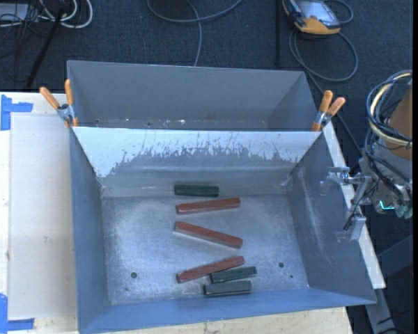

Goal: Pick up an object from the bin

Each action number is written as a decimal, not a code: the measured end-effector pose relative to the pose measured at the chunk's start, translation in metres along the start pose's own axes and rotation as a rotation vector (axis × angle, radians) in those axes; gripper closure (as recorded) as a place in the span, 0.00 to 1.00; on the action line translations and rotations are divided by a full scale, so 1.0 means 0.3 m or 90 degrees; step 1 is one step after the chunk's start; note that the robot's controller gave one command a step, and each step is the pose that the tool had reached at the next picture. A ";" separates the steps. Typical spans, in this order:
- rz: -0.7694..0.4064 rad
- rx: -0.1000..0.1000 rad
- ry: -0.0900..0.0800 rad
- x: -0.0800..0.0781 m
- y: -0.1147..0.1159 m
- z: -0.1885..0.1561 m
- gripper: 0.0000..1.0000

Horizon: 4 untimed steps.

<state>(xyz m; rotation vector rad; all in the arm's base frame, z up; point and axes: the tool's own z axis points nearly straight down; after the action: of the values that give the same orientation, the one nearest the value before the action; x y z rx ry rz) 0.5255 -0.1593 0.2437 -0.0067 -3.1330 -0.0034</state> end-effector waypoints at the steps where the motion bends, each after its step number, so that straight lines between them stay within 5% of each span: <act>1: -0.003 0.001 -0.005 -0.006 0.004 -0.015 0.00; 2: -0.016 0.002 -0.008 -0.064 0.249 0.223 0.00; 3: -0.002 -0.001 -0.002 0.027 0.494 0.282 0.00; 4: 0.022 0.001 -0.004 -0.039 0.494 0.407 0.00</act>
Offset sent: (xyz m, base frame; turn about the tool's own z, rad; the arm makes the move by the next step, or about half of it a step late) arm 0.0426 0.1853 -0.1737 -0.0654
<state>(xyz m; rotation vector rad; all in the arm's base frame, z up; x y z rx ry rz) 0.5369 -0.0108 0.1218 -0.0598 -3.1382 -0.0014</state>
